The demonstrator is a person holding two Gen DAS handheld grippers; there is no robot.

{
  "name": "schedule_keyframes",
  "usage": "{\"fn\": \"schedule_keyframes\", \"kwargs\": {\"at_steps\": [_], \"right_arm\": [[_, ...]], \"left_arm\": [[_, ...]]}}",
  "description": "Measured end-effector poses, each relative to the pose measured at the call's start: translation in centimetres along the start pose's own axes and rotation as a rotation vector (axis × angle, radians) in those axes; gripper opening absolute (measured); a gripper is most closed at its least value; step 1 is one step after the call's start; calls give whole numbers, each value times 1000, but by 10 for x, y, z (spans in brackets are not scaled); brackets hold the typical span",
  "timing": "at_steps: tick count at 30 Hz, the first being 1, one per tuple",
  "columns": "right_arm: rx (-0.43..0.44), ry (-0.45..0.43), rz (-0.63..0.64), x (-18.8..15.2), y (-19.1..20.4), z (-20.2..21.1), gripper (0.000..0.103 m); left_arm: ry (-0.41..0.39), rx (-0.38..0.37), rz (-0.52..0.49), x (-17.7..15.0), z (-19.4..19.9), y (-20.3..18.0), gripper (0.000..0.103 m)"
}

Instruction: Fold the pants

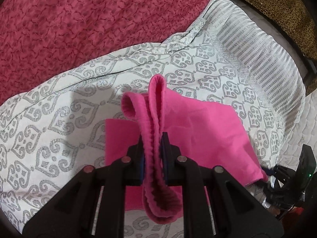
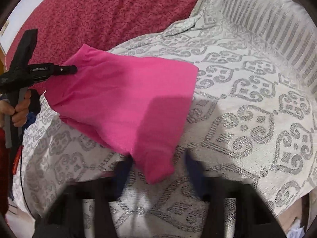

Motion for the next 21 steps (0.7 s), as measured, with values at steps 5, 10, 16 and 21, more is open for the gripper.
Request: {"fn": "schedule_keyframes", "kwargs": {"at_steps": [5, 10, 16, 21], "right_arm": [[-30, -43, 49, -4, 8, 14, 11], [-13, 43, -1, -12, -3, 3, 13], [-6, 61, 28, -15, -1, 8, 24], [40, 34, 1, -9, -4, 16, 29]], "left_arm": [[8, 21, -5, -2, -4, 5, 16], [27, 16, 19, -9, -13, 16, 16], [48, 13, 39, -19, -27, 32, 22], [41, 68, 83, -23, -26, 50, 49]]}}
Point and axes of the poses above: each gripper's, at about its wrist camera, not at the fingertips, and z roughly against the way its jaws point, y to its left, x to its top, the point moved 1 cm from there along -z, roughly the way its jaws point, and after that the axes turned 6 degrees about y, right-handed, at the moved point
